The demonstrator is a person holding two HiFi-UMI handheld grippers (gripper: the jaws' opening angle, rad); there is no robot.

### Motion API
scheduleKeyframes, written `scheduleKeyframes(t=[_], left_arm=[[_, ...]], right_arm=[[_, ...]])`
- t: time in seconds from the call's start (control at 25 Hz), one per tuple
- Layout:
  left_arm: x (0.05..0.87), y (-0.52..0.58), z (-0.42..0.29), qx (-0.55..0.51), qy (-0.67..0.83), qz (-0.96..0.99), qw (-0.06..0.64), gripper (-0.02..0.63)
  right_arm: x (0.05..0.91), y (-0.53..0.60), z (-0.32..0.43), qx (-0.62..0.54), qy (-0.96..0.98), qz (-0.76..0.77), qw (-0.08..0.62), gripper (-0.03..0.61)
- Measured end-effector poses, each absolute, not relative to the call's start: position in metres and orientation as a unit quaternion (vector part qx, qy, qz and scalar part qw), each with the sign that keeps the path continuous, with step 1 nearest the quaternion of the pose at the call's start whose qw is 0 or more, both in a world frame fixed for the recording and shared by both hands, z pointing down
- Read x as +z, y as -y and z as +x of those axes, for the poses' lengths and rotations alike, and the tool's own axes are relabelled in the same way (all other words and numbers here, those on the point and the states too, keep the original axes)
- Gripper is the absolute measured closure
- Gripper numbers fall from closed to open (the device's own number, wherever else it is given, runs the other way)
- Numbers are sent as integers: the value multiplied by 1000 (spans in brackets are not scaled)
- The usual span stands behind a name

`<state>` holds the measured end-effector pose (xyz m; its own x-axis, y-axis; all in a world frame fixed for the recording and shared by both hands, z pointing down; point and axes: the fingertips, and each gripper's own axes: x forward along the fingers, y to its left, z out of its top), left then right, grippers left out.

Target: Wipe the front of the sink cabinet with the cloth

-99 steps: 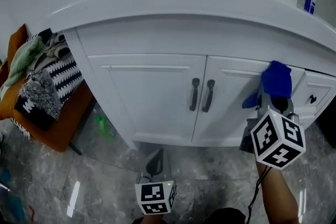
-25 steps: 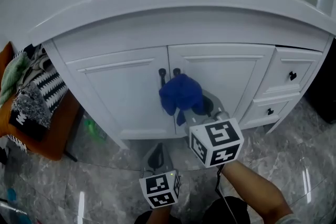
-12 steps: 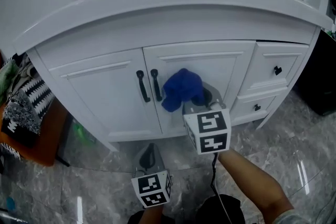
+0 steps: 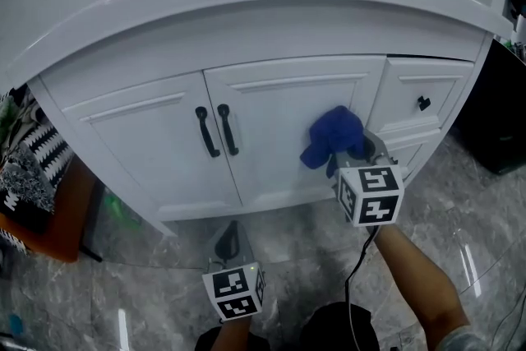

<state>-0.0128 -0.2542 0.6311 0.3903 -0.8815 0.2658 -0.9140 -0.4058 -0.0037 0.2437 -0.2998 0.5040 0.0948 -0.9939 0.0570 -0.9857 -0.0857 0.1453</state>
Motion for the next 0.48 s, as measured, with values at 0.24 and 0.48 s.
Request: scheduleKeyframes(t=[0.24, 0.48], left_arm=[[627, 252, -14, 112, 541, 831, 69, 604], [626, 253, -22, 117, 546, 827, 65, 604]], right_arm=[[519, 293, 253, -54, 662, 743, 84, 511], [540, 294, 252, -60, 650, 752, 94, 511]])
